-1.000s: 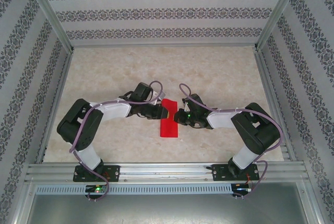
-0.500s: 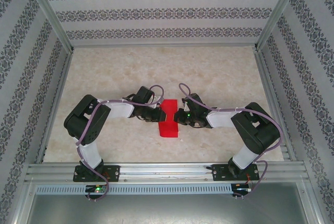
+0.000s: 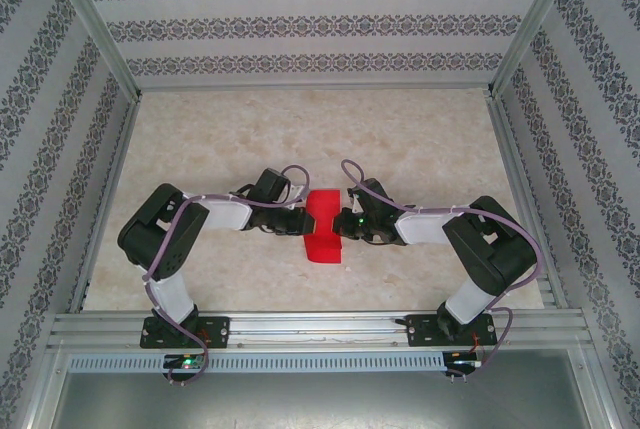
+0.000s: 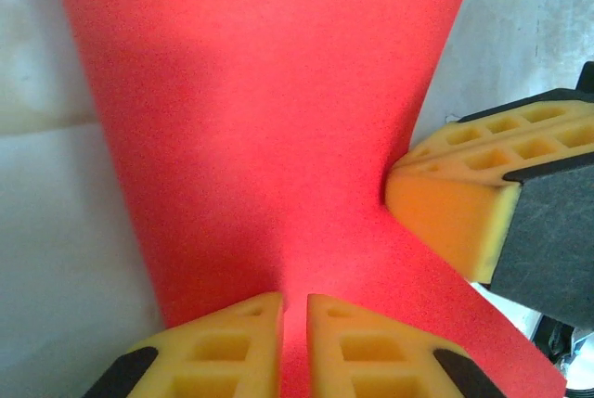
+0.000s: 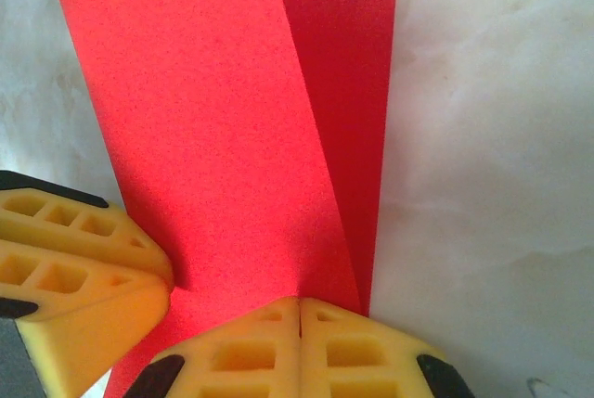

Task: Fold a paper plane with a square sheet of paper (fold left side to right side)
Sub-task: First fold the square sheet of paper in half at the center of the table.

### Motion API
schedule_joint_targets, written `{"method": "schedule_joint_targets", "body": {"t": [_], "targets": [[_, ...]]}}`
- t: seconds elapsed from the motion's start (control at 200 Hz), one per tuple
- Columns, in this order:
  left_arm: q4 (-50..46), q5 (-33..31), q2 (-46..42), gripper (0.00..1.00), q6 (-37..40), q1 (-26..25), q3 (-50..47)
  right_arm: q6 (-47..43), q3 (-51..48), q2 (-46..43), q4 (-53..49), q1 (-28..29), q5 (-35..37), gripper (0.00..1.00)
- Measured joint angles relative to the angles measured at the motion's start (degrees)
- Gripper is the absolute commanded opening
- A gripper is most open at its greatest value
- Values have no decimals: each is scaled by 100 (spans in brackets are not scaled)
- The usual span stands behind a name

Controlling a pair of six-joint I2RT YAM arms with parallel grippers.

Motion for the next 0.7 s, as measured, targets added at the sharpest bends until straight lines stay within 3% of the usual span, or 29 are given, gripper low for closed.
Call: {"method": "schedule_joint_targets", "body": {"t": [0.43,0.699], "targets": [[-289,-151,-625,10,24,490,-483,-11,0,-17,-13,0,15,0],[-332,-133,-1119,9,-4,170,-398,-15,0,-37,-52,0,35,0]]}}
